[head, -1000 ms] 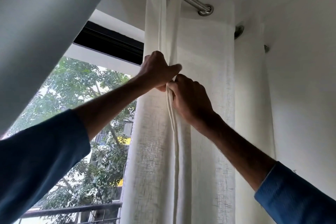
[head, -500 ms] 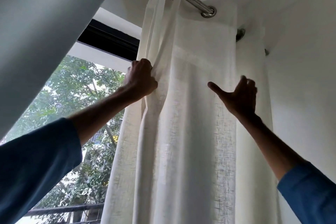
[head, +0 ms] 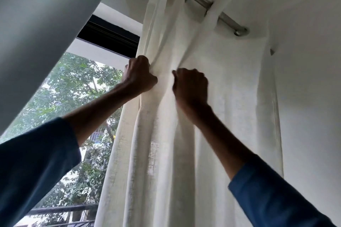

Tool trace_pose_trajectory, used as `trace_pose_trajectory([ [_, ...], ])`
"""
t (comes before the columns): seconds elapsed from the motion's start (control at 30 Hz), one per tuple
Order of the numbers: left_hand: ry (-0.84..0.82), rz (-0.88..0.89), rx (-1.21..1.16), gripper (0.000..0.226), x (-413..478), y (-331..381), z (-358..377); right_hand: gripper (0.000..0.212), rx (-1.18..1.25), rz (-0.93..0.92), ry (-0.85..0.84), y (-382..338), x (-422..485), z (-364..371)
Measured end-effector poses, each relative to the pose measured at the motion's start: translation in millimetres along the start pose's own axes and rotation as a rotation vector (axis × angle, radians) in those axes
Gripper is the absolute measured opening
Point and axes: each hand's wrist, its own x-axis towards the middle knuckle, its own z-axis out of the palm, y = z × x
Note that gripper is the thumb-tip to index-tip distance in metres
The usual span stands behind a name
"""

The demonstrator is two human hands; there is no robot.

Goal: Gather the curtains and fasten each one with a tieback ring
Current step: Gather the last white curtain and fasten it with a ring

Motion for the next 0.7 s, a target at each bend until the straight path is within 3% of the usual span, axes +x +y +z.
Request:
trace_pose_trajectory([
  [0.17,0.003,0.052,-0.024,0.015,-0.8,-3.3,-10.5,0.023,0.116,-0.062,0.015,-32.9,5.0,1.0],
  [0.3,-0.019,0.177,-0.051,0.013,-17.9,5.2,-12.8,0.027,0.234,-0.015,-0.037,-26.1,-10.2,-3.1],
  [0.43,-0.158,0.187,-0.027,0.026,-43.8,20.4,-10.6,0.025,0.321,0.038,-0.101,-21.0,-48.2,-14.6],
  [0.6,-0.243,0.239,-0.063,0.022,-75.4,21.5,-4.0,0.028,0.531,0.062,-0.067,-3.0,-89.3,-24.6],
  [0.7,-0.25,0.26,-0.024,0.013,-89.2,18.4,4.4,0.014,0.6,0.097,-0.07,5.8,-101.7,-29.0],
])
